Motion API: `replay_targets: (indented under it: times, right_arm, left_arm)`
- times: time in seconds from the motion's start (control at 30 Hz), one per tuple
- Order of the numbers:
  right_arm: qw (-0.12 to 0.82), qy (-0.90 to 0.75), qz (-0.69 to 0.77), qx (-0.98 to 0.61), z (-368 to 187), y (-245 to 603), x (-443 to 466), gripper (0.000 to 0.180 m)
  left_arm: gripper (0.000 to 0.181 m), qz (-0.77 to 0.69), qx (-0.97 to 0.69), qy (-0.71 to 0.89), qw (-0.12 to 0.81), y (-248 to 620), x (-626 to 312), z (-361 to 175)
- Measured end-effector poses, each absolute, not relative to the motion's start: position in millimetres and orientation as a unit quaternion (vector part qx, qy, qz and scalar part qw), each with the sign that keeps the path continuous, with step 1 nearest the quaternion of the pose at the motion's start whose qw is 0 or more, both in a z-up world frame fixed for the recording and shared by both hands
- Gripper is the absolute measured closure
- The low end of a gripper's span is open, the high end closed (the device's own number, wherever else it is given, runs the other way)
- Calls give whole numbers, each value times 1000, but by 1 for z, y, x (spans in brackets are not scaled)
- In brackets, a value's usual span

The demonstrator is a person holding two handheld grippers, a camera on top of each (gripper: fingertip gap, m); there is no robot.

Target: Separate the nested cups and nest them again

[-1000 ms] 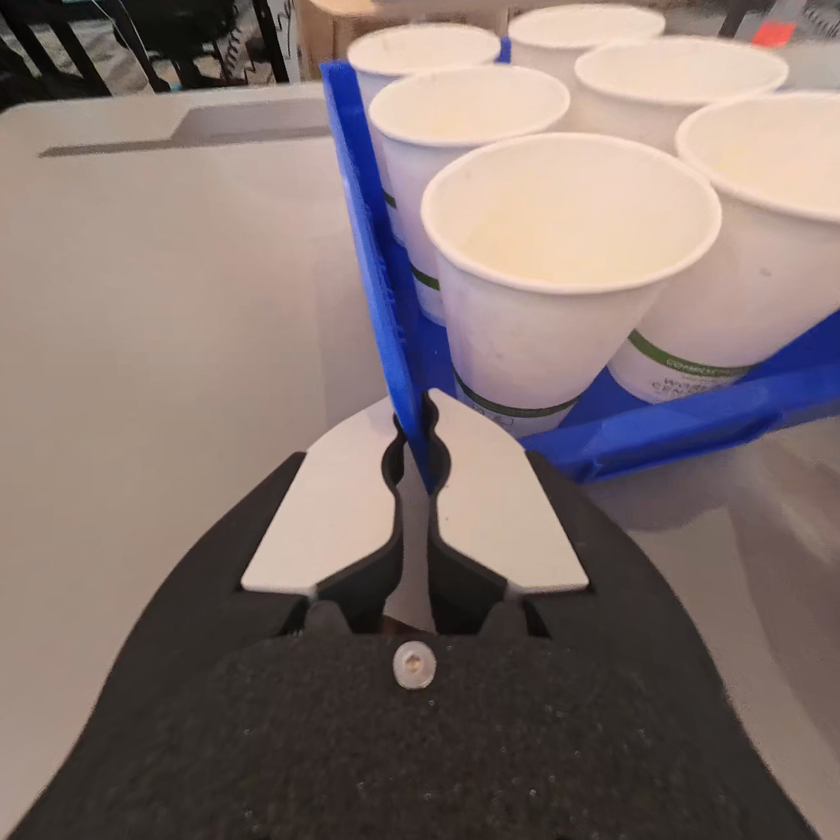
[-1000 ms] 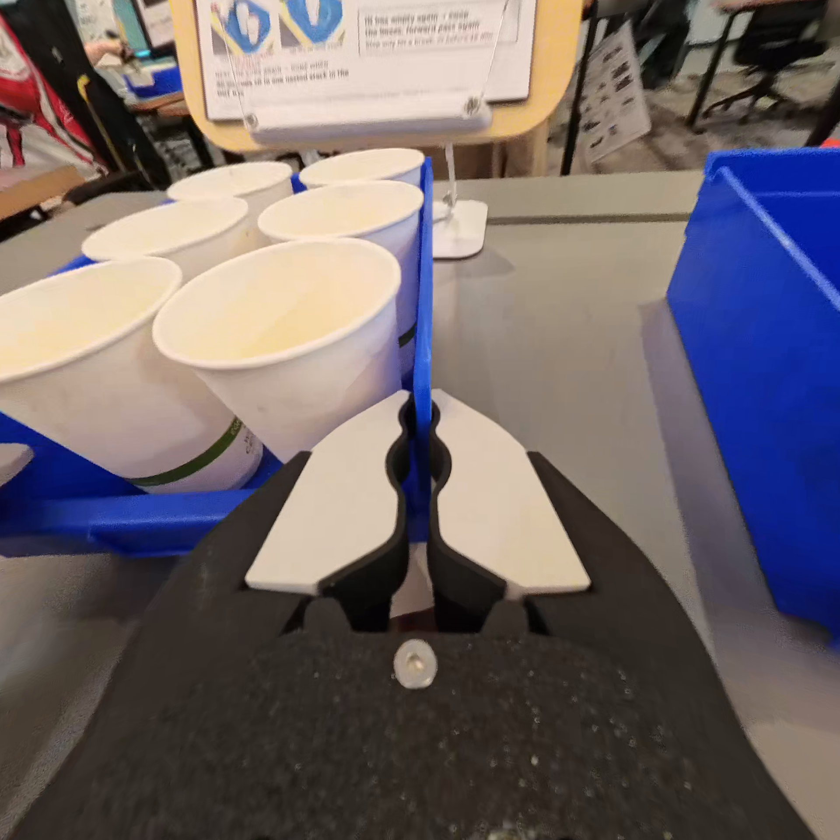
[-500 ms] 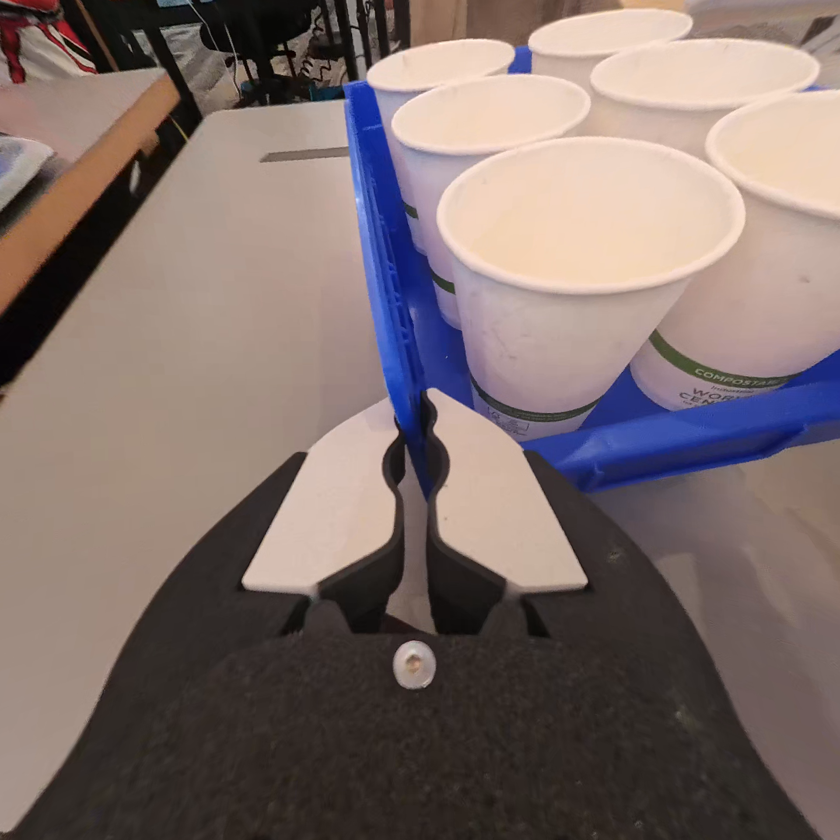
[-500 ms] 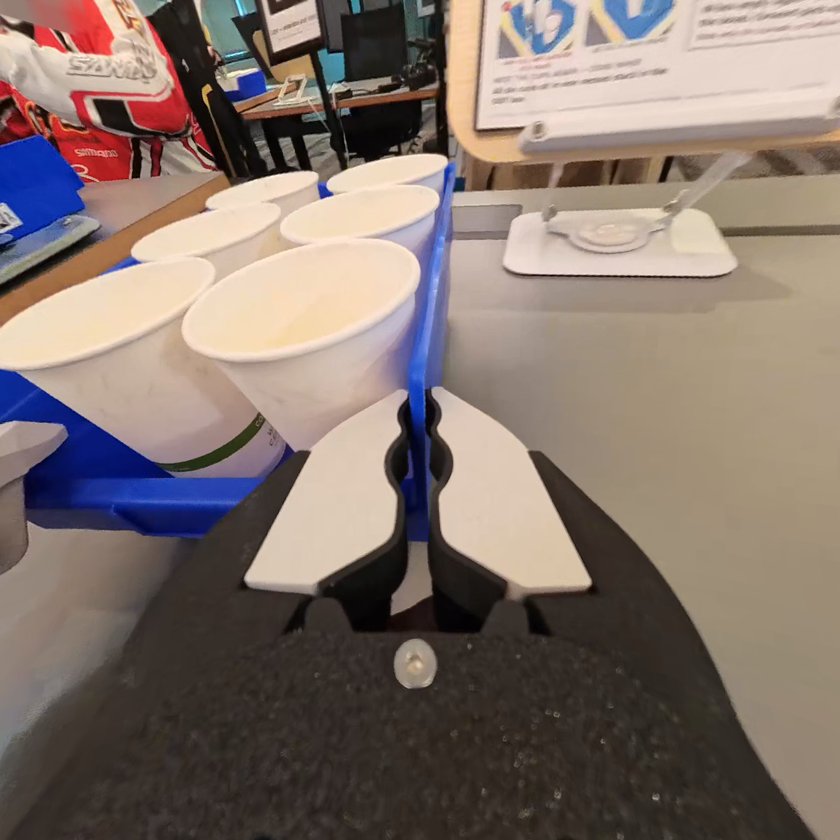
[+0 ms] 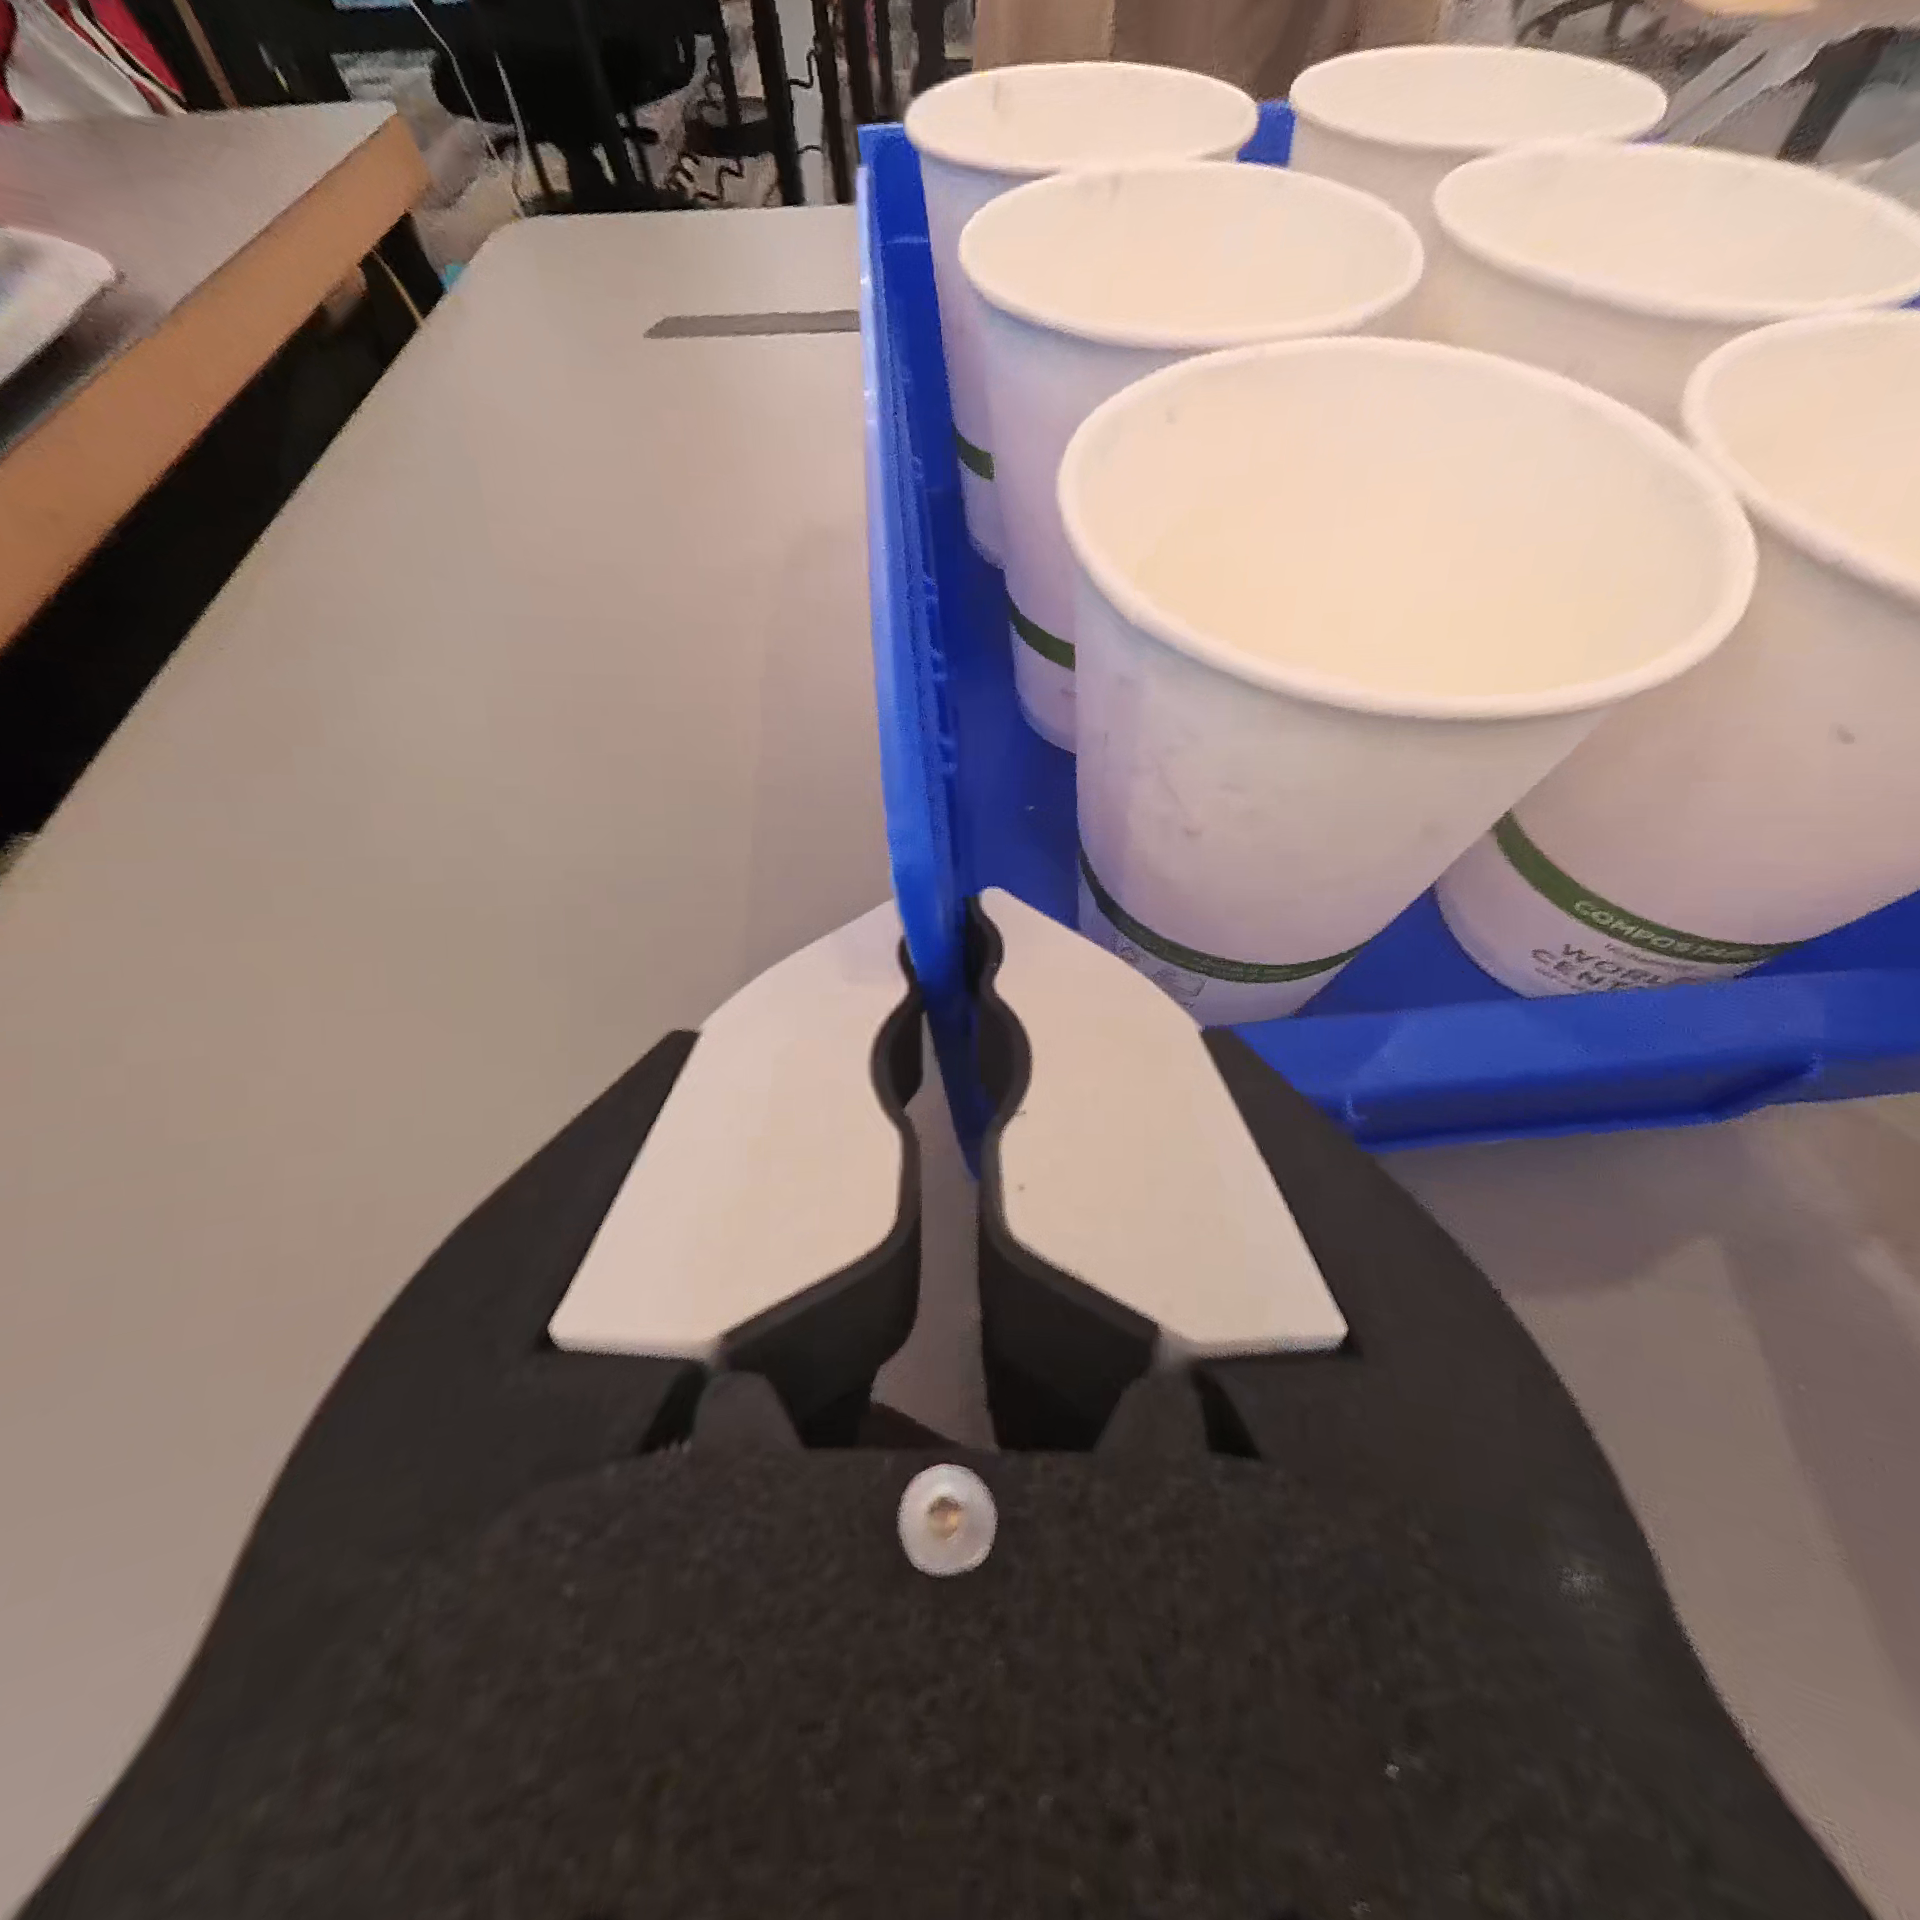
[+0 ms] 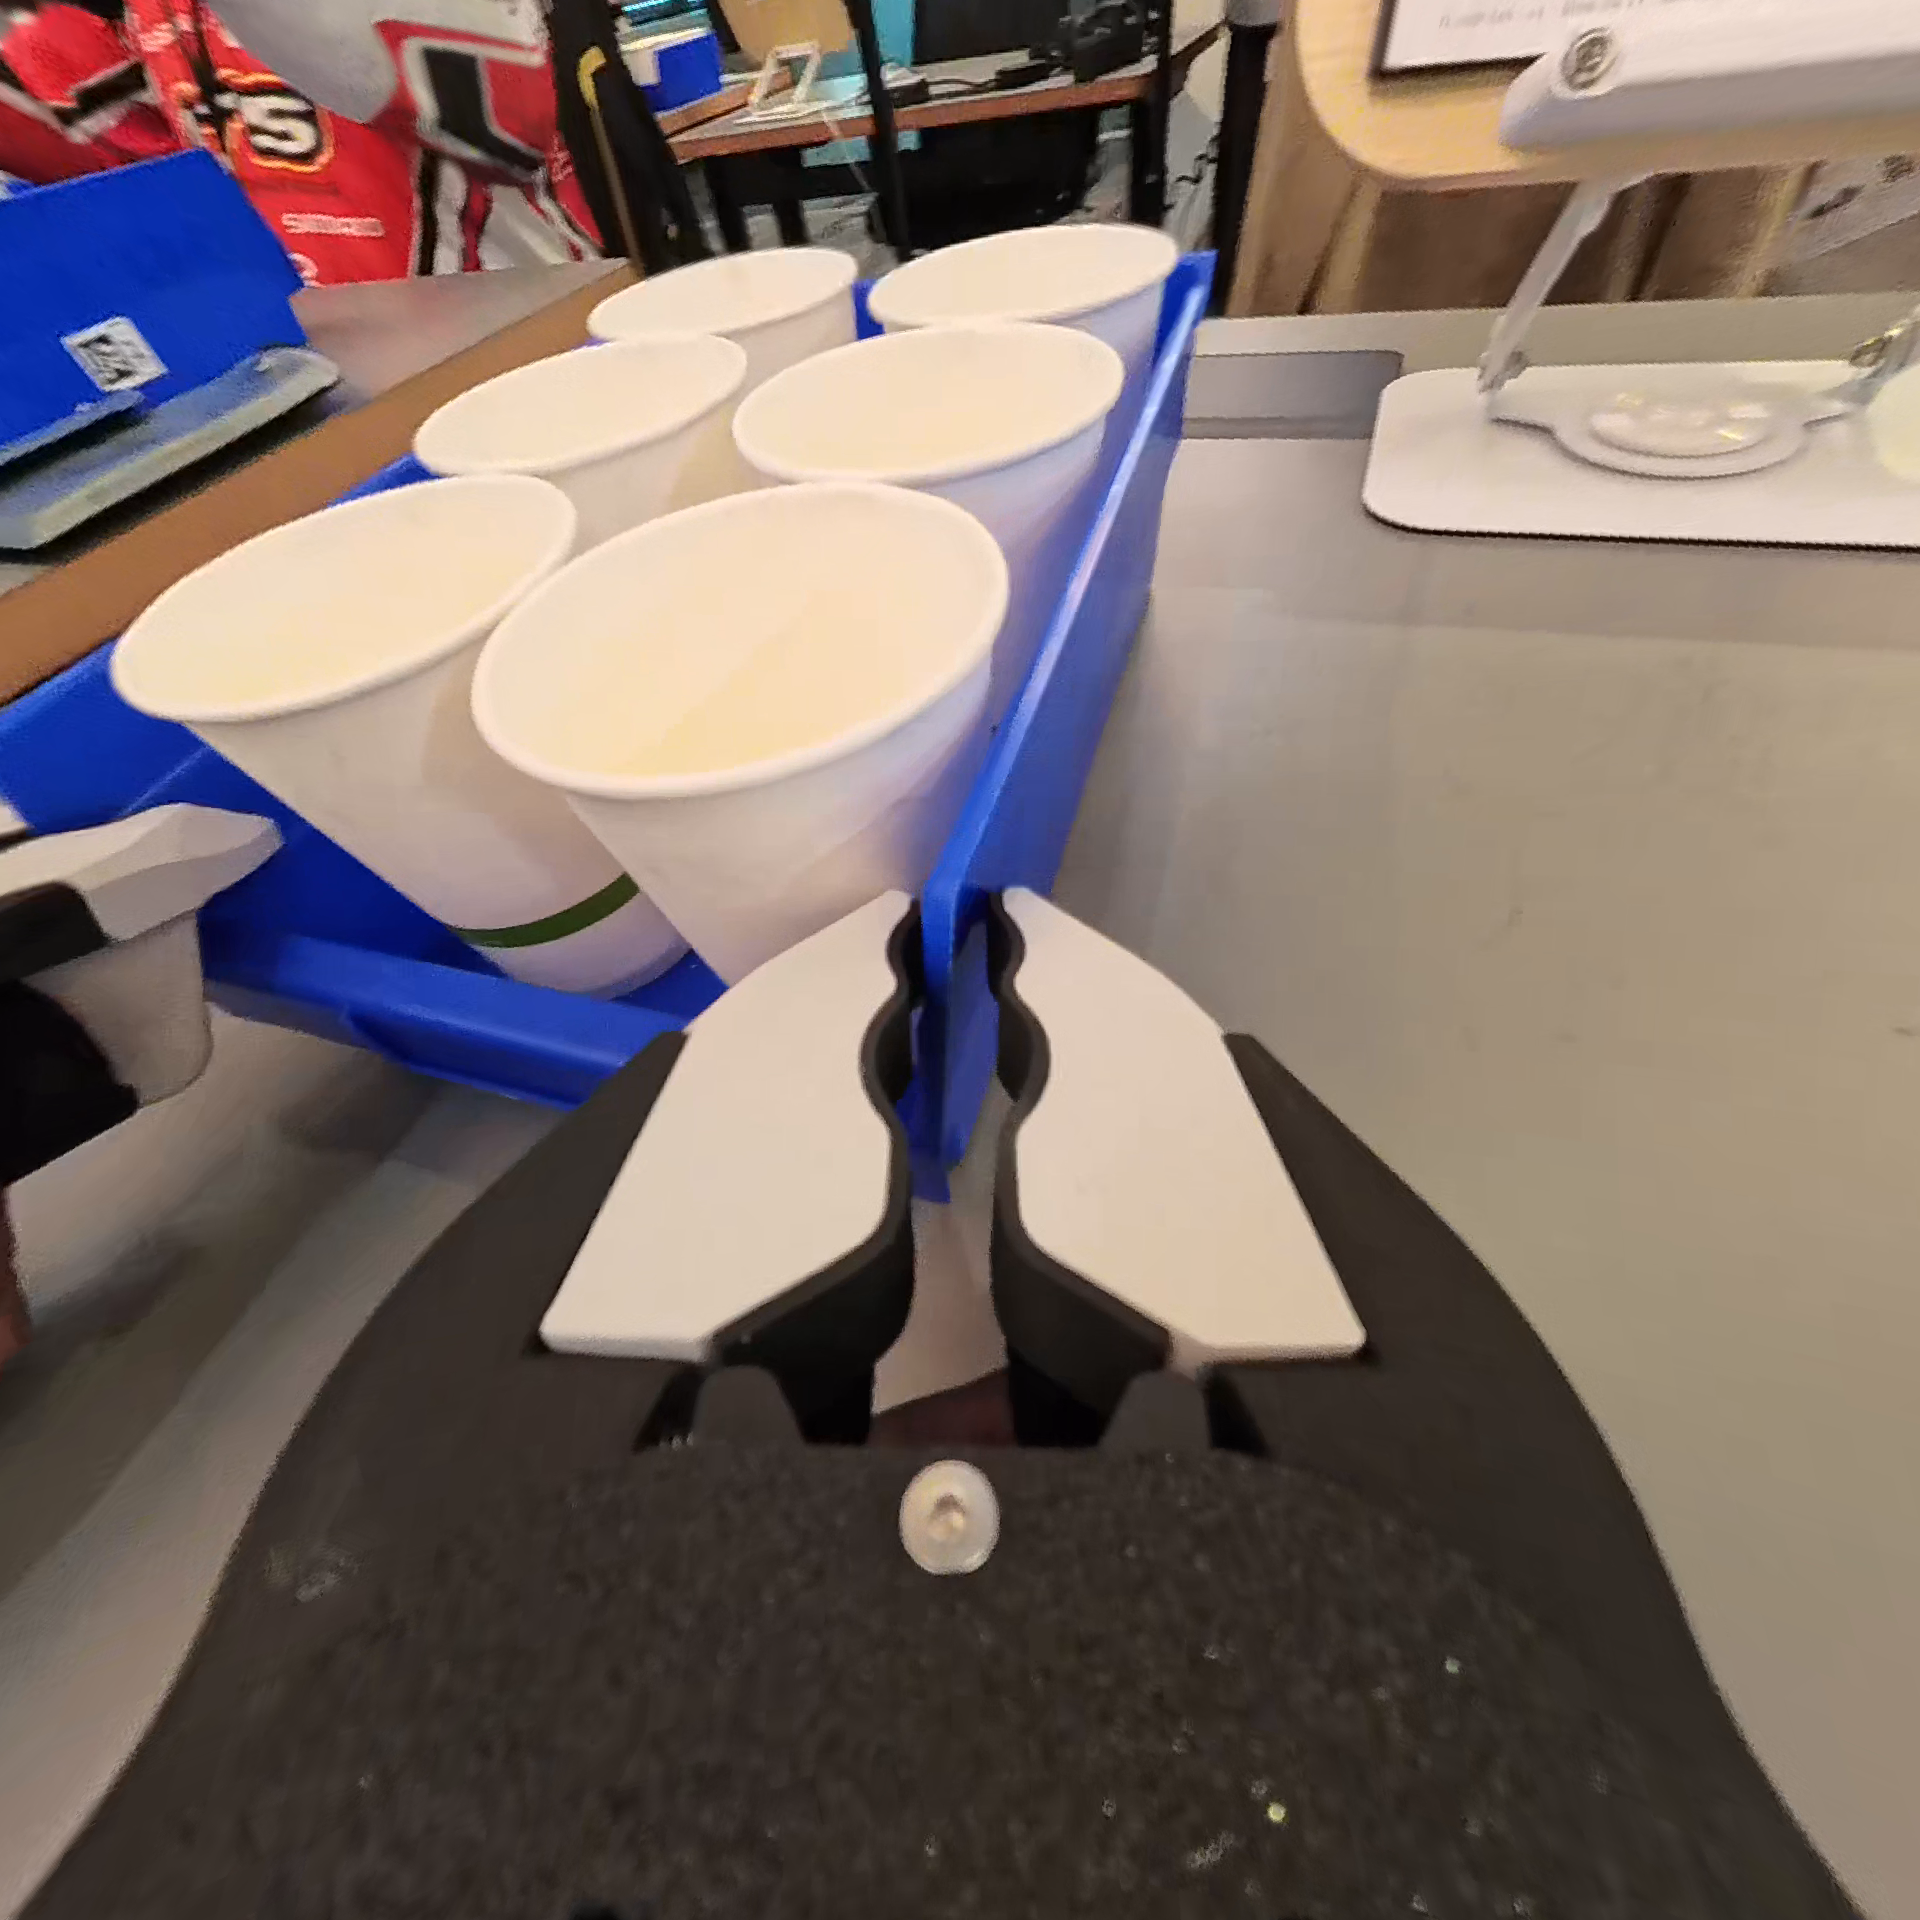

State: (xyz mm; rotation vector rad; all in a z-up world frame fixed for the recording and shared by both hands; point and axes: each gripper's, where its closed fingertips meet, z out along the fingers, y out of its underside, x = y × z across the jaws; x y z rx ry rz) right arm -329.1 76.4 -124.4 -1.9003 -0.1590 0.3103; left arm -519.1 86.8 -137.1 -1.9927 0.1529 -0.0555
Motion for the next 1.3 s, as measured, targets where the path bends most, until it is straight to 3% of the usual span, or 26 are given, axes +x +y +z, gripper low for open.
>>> replay_targets:
  times: [0.1, 0.13, 0.23, 0.3, 0.4, 0.63, 0.8, 0.97, 1.3]
  right_arm:
    - [552, -104, 154, -813, -123, 63, -324, 157]
    - [557, -111, 160, -808, -118, 55, -316, 154]
    - [569, -124, 201, -788, -99, 27, -277, 152]
    - [573, -133, 229, -776, -90, 11, -240, 151]
    - [561, -171, 248, -771, -88, -7, -177, 134]
    - [596, -141, 154, -775, -88, -26, -19, 121]
    - [599, -126, 121, -781, -102, -34, 13, 114]
    - [586, -107, 150, -789, -116, -38, 9, 115]
    - [572, -103, 196, -789, -119, -39, 4, 124]
  left_arm:
    - [144, 45, -838, 48, 542, 82, -535, -132]
    - [140, 54, -838, 39, 542, 76, -539, -127]
    - [136, 20, -822, -2, 569, 48, -535, -106]
    - [129, -96, -813, 0, 574, 28, -500, -98]
    - [124, -257, -790, 17, 556, -6, -430, -92]
    - [116, -266, -785, 56, 557, -37, -293, -112]
    - [106, -309, -779, 78, 541, -42, -229, -118]
    - [104, -252, -798, 92, 540, -38, -237, -121]
    - [105, -83, -810, 106, 571, 36, -362, -111]
